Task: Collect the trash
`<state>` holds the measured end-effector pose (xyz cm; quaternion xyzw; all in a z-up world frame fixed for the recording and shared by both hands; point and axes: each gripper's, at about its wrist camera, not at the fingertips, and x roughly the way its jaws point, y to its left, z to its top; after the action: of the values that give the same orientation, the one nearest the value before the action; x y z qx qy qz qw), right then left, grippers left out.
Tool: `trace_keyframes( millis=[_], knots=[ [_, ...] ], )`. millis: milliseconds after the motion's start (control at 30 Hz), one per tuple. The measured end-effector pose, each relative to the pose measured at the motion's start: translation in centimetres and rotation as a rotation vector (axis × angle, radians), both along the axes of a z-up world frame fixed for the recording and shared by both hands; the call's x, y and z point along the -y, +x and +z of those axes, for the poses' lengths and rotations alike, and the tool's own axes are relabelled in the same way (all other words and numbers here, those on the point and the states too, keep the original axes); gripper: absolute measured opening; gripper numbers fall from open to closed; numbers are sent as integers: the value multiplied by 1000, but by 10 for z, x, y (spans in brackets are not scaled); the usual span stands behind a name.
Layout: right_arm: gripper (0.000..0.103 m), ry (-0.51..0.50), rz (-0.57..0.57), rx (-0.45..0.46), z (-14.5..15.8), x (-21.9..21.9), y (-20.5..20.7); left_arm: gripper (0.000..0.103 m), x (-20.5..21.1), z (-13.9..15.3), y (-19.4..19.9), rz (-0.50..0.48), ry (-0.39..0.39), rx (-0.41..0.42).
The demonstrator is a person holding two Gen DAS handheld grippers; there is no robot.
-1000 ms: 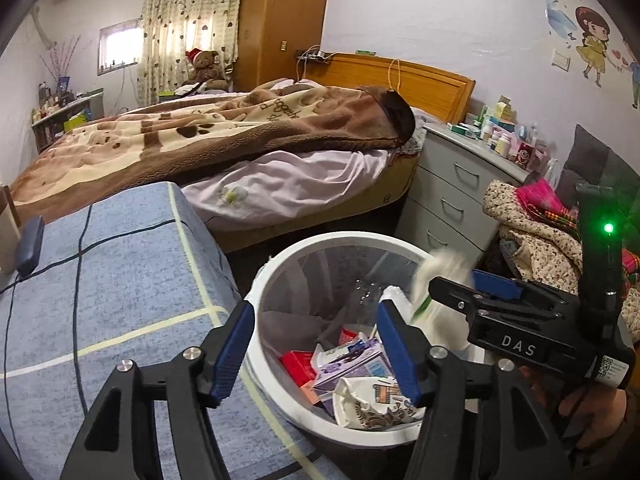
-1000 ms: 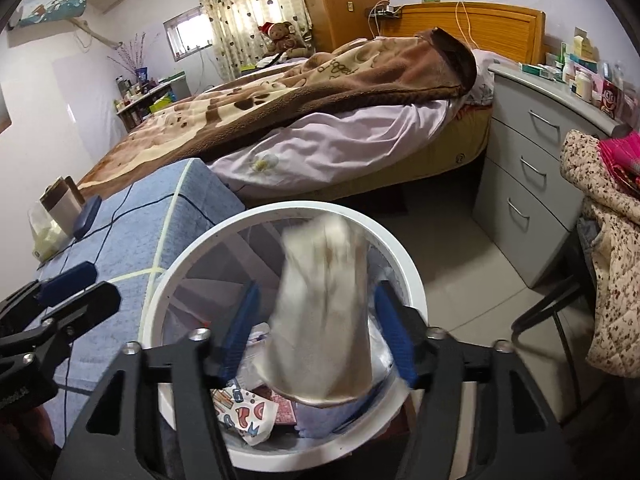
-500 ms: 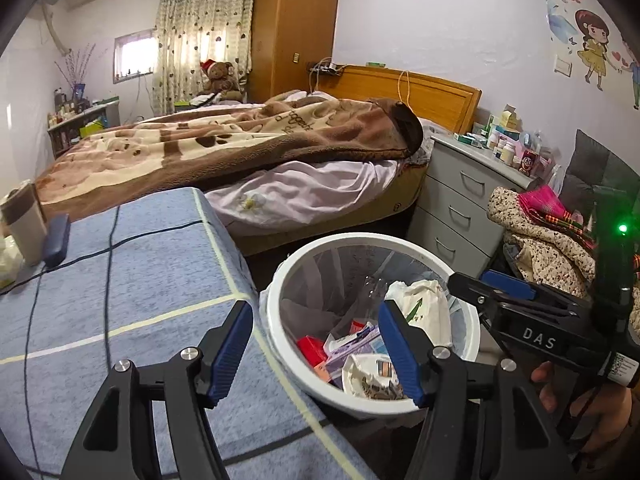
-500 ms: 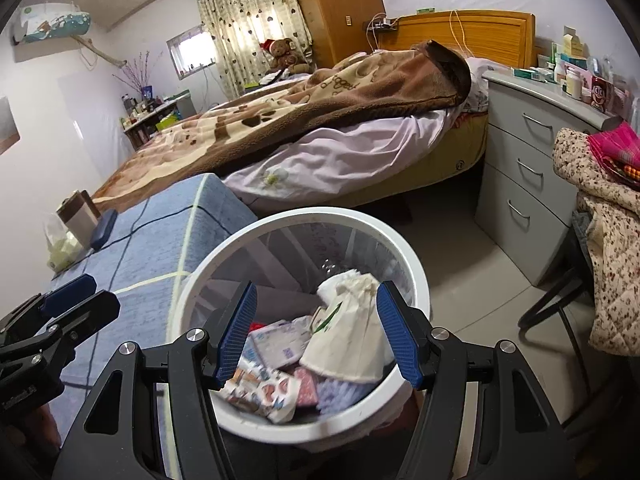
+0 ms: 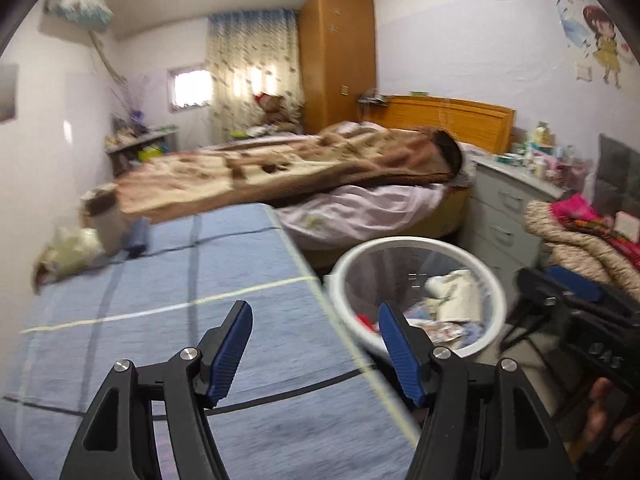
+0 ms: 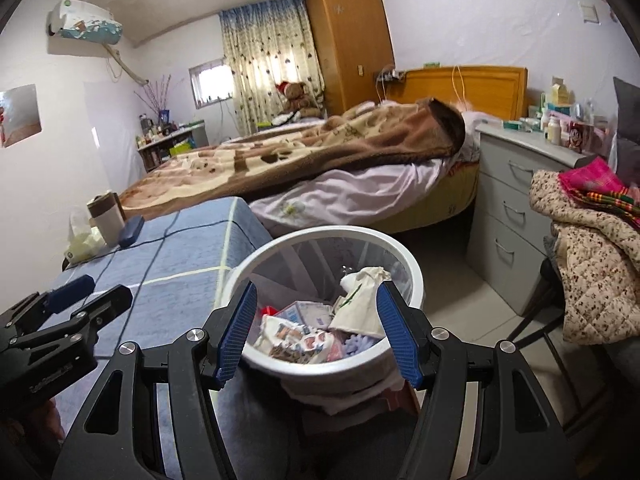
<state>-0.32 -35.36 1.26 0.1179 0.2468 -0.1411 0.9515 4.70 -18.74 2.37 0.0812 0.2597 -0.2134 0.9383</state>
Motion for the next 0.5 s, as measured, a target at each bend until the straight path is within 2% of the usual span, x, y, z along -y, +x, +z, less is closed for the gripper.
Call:
trace_keyframes(
  millis=[100, 500],
  knots=[
    [64, -13, -3, 11, -1, -8, -6, 66, -13, -1, -10, -16, -56, -29],
    [64, -65, -72, 29, -8, -26, -29, 66, -22, -5, -39, 0, -17, 8]
  ],
)
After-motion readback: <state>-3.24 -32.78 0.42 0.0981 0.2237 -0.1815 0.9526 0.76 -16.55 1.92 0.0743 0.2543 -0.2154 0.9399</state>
